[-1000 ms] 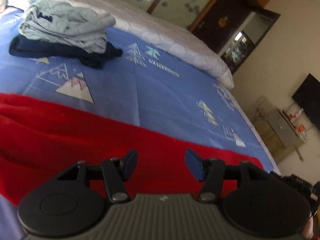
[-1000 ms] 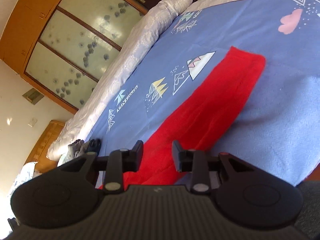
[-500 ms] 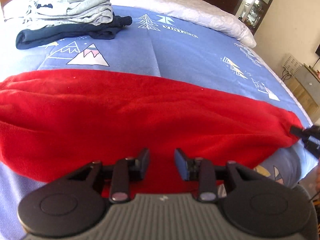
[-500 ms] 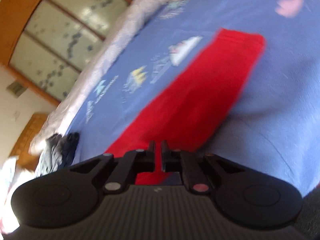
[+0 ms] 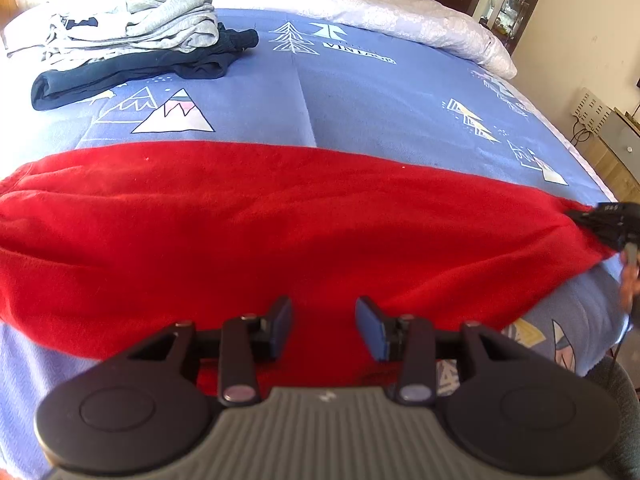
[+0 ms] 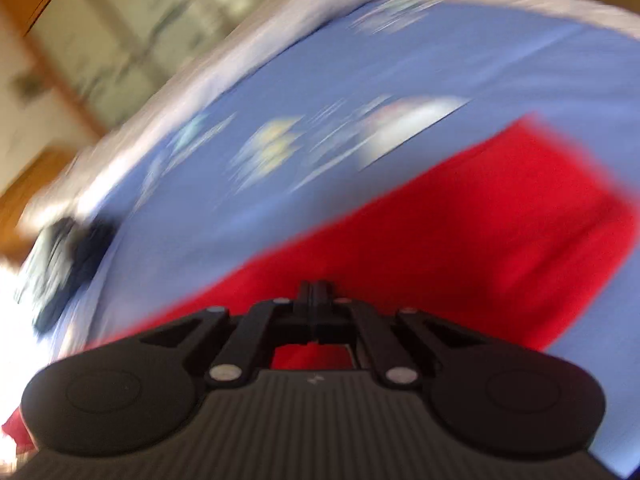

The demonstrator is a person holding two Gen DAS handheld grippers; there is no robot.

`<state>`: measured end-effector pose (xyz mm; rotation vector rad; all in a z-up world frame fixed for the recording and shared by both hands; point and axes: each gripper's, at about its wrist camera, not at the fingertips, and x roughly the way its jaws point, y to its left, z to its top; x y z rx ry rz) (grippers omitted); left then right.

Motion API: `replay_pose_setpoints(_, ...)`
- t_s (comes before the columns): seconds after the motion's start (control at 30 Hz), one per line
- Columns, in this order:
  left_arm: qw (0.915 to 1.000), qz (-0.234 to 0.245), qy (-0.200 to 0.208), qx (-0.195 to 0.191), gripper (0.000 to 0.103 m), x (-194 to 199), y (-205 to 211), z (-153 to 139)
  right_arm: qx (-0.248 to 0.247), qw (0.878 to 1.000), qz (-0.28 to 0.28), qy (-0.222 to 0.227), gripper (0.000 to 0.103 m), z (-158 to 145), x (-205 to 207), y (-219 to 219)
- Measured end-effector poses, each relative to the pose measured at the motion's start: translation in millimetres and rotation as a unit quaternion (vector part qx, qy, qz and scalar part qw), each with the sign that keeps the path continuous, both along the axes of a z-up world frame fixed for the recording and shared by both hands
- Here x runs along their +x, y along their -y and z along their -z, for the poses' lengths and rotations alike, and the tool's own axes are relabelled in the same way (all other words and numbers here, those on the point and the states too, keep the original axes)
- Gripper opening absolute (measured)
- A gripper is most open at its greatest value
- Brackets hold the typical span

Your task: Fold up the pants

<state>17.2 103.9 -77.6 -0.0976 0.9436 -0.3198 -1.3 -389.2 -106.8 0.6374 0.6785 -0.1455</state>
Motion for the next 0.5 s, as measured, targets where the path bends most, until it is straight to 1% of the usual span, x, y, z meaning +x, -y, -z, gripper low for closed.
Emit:
replay_pose_setpoints(0.03, 1.0, 0.0, -0.002, 0.002, 0.039, 0.7, 0.8, -0.9, 0.0, 0.999, 0.035, -0.001, 0.0, -0.7, -0.6, 26.9)
replay_pose_setpoints(0.07, 1.0, 0.0, -0.004, 0.003, 0.04, 1.1, 1.4, -2.4, 0.001, 0.998, 0.065, -0.003, 0.002, -4.7, -3.5, 47.5)
replay_pose_setpoints(0.1, 1.0, -0.004, -0.008, -0.001, 0.042, 1.1, 1.4, -4.7, -0.012, 0.996, 0.091, -0.001, 0.009, -12.9, -8.6, 63.2)
replay_pose_setpoints(0.17, 0.9997, -0.009, -0.012, -0.018, 0.044, 0.0, 0.4, -9.8, -0.031, 0.994, 0.106, 0.019, 0.012, -28.5, -23.7, 83.5)
replay_pose_setpoints(0.23, 0.9991, -0.004, -0.011, -0.041, 0.044, -1.7, 1.6, -14.7, -0.017, 0.993, 0.11, 0.032, 0.014, -36.2, -43.7, 96.3)
replay_pose_setpoints(0.3, 0.9983, 0.004, -0.011, -0.058, 0.046, -1.8, 6.6, -18.5, 0.014, 0.992, 0.117, 0.038, 0.018, -35.5, -63.1, 98.1)
replay_pose_setpoints(0.37, 0.9971, 0.015, -0.015, -0.073, 0.046, 2.5, 13.7, -20.5, 0.061, 0.99, 0.123, 0.046, 0.027, -27.1, -77.7, 96.0)
replay_pose_setpoints(0.43, 0.9957, 0.024, -0.022, -0.087, 0.046, 9.6, 20.6, -21.3, 0.108, 0.984, 0.132, 0.05, 0.033, -16.5, -95.1, 91.4)
replay_pose_setpoints(0.5, 0.9939, 0.027, -0.033, -0.102, 0.046, 19.1, 26.1, -21.0, 0.148, 0.978, 0.141, 0.05, 0.037, -5.3, -102.8, 83.9)
